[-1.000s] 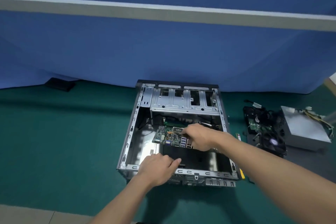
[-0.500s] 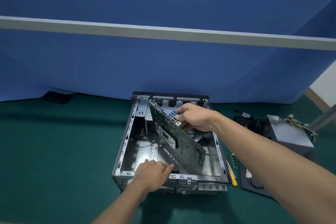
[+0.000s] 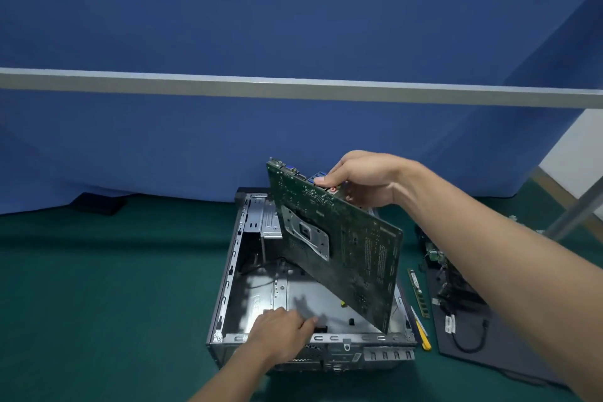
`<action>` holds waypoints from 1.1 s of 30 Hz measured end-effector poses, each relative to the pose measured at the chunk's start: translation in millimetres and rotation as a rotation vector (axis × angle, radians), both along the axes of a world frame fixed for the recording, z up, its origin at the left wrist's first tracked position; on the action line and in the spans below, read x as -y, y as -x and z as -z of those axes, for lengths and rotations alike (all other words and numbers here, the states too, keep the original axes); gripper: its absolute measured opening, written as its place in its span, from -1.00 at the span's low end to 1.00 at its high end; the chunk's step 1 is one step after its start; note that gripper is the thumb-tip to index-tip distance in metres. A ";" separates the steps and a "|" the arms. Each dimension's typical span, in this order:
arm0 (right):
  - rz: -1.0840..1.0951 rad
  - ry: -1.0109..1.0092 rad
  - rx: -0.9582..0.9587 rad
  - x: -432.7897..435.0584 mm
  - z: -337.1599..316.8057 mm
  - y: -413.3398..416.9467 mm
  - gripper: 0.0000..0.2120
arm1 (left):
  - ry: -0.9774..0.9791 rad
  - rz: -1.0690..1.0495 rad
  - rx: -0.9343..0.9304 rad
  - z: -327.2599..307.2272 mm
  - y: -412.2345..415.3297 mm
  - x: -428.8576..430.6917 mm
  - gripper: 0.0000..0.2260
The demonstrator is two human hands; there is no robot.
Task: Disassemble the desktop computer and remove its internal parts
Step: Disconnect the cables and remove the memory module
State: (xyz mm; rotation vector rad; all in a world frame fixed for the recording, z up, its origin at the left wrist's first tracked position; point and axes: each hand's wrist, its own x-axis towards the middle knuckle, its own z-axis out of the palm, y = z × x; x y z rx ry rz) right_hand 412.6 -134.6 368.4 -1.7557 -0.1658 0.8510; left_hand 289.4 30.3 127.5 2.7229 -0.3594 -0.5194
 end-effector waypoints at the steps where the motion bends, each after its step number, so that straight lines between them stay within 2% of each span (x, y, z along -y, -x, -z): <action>1: 0.030 -0.028 -0.009 5.1 -3.7 0.2 -0.58 | -0.011 -0.001 -0.027 -1.7 -2.4 0.6 -0.52; 5: 0.045 -0.124 -0.001 30.8 -23.0 9.7 -0.71 | -0.087 -0.053 -0.120 -8.0 -8.6 12.9 -0.55; 10: 0.005 -0.211 0.093 73.7 -48.9 23.4 -0.82 | -0.135 -0.115 -0.127 -10.7 -6.4 50.6 -0.51; 15: -0.049 -0.183 0.214 128.6 -47.3 35.9 -0.84 | -0.037 -0.218 -0.097 -20.9 -4.7 108.2 -0.50; 16: -0.053 -0.157 0.250 138.0 -43.5 39.7 -0.88 | -0.009 -0.244 -0.096 -22.2 -5.0 120.3 -0.49; 18: -0.054 -0.100 0.320 156.4 -33.0 45.6 -0.84 | 0.050 -0.274 -0.097 -23.4 -4.9 143.6 -0.48; 22: -0.015 0.024 0.474 189.2 -10.5 60.0 -0.83 | 0.058 -0.261 -0.055 -28.4 -6.4 181.4 -0.45; 24: -0.014 0.190 0.621 204.4 3.4 66.2 -0.81 | 0.044 -0.248 -0.048 -30.5 -7.5 195.3 -0.49; 27: -0.067 0.510 0.897 223.8 33.5 71.7 -0.66 | -0.008 -0.249 -0.042 -32.4 -9.4 209.4 -0.55; 33: -0.153 0.750 1.062 259.3 116.1 75.6 -0.63 | -0.113 -0.277 -0.073 -36.2 -17.4 219.7 -0.64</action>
